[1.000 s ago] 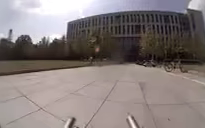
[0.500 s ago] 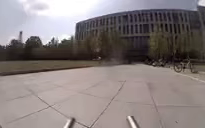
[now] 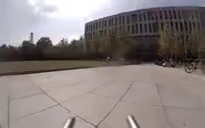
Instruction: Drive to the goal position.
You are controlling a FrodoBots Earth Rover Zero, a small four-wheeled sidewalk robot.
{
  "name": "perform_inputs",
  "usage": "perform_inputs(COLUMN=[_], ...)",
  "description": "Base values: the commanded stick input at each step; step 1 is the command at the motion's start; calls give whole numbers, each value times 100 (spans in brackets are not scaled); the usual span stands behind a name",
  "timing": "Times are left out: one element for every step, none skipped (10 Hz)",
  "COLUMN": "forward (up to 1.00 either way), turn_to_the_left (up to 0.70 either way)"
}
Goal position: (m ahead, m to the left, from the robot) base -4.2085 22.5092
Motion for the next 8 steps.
perform_inputs(forward=[0,0,0,0,0,0,0,0], turn_to_the_left=[70,70,70,70,70,70,70,70])
